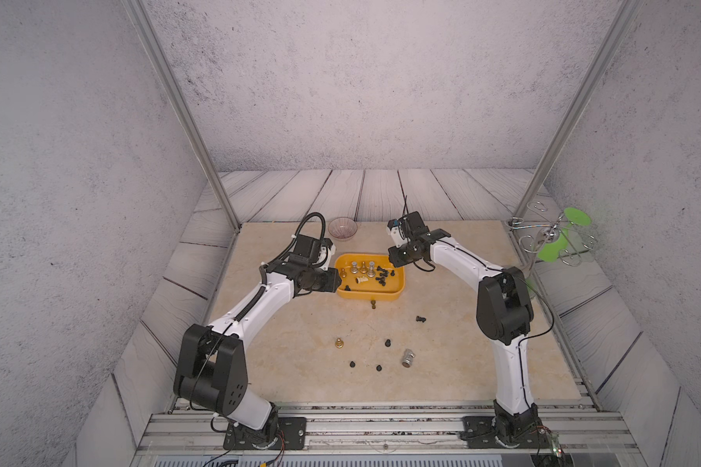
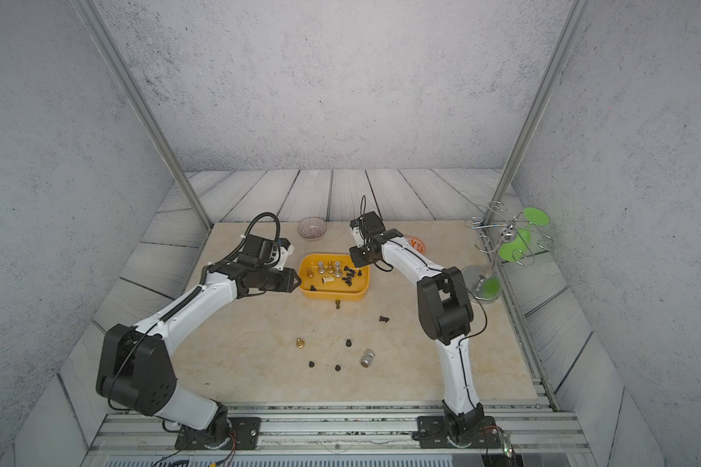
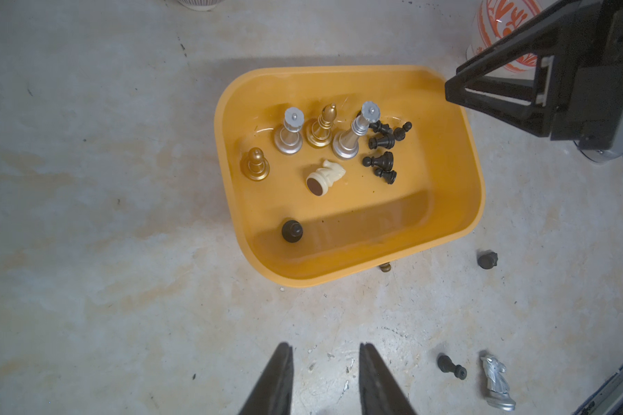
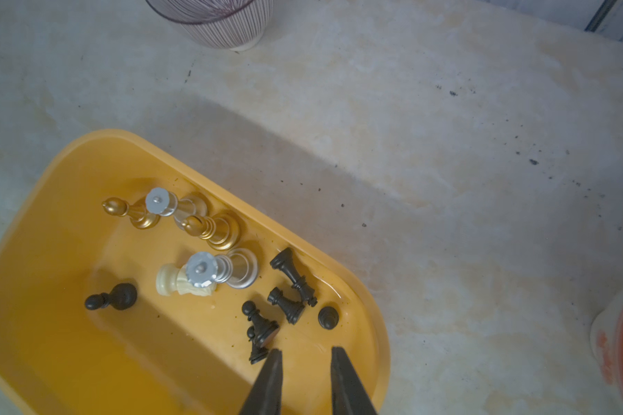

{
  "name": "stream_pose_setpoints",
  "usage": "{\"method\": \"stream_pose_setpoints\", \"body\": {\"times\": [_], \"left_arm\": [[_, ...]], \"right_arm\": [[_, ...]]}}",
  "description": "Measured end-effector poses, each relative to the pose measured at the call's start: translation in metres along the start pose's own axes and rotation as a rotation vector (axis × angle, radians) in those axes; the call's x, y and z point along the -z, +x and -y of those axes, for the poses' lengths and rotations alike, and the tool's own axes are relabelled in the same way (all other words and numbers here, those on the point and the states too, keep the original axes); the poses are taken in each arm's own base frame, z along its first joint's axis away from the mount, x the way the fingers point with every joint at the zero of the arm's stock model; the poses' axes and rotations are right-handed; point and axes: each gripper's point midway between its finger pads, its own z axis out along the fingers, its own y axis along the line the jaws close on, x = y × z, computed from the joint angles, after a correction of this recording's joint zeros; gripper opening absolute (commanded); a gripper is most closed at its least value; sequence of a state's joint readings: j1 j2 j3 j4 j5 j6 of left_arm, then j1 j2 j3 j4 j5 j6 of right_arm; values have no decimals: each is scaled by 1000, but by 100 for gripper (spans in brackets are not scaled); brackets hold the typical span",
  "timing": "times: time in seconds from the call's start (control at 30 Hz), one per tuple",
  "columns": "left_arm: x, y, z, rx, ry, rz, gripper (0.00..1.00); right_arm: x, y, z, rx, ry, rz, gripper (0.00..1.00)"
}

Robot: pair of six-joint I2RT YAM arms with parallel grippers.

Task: Put the chess pieces into the storage box
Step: Place the chess piece in the storage box.

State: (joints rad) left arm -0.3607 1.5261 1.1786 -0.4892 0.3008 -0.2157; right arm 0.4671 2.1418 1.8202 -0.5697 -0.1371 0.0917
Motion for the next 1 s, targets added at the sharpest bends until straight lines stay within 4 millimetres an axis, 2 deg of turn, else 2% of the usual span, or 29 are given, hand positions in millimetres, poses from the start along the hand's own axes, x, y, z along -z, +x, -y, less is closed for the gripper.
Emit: {"method": "stream_pose_setpoints", "body": {"times": [0.17,0.27,0.63,0.77,1.0], "left_arm": [[-1,2,2,-4,2,-5,35],[-2,4,4,-9,4,-12,35],[-6,22,15,-39,11,-68,35],[-9,39,23,-64,5,-117,35],[-10,96,33,-118,-33,-286,35]], "right_arm": [[-4,17,0,-10,-8,-36,26],[1,32,-2,-17,-16,-58,27],[75,74,-15,-21,-43,-18,27],[90,98,-16,-36,-42,-29,28],[92,144,-14,-77,-37,-93,29]]}}
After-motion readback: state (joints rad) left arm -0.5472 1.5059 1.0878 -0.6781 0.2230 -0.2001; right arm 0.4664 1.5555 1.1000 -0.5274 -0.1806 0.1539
